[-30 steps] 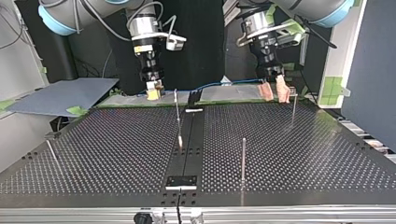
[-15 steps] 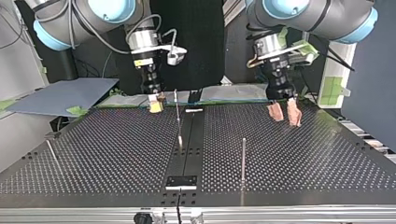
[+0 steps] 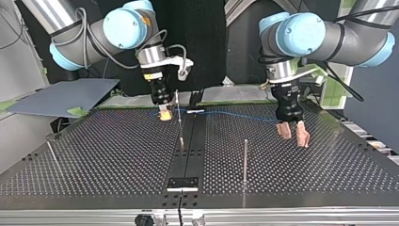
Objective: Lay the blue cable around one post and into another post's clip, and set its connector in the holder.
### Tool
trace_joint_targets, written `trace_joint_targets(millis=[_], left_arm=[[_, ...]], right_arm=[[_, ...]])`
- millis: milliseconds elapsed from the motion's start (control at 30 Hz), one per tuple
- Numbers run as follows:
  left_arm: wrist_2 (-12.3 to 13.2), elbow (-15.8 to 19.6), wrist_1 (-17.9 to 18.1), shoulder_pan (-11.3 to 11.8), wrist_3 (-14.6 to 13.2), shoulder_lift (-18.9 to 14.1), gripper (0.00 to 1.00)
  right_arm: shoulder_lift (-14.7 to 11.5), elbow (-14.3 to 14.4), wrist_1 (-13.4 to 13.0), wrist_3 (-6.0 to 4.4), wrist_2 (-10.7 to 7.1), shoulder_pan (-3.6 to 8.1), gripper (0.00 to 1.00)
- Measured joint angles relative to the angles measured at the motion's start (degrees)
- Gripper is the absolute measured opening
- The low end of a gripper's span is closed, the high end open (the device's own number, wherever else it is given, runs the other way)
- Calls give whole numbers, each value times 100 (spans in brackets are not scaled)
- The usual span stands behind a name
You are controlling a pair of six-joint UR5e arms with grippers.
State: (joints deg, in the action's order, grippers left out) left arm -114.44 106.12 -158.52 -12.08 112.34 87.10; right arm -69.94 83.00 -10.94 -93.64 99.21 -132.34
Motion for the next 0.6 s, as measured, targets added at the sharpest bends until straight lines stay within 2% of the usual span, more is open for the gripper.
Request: trace_joint_targets(millis=[200, 467, 600], left_arm=[[300, -298, -297, 95, 143, 36, 100], [684, -693, -694, 155, 258, 39, 100], [844, -912, -911, 188, 362, 40, 100]], right_arm=[[84, -294, 294, 51, -16, 42, 0], [125, -670, 670, 63, -54, 95, 0], [145, -899, 900, 68, -141, 139, 0]])
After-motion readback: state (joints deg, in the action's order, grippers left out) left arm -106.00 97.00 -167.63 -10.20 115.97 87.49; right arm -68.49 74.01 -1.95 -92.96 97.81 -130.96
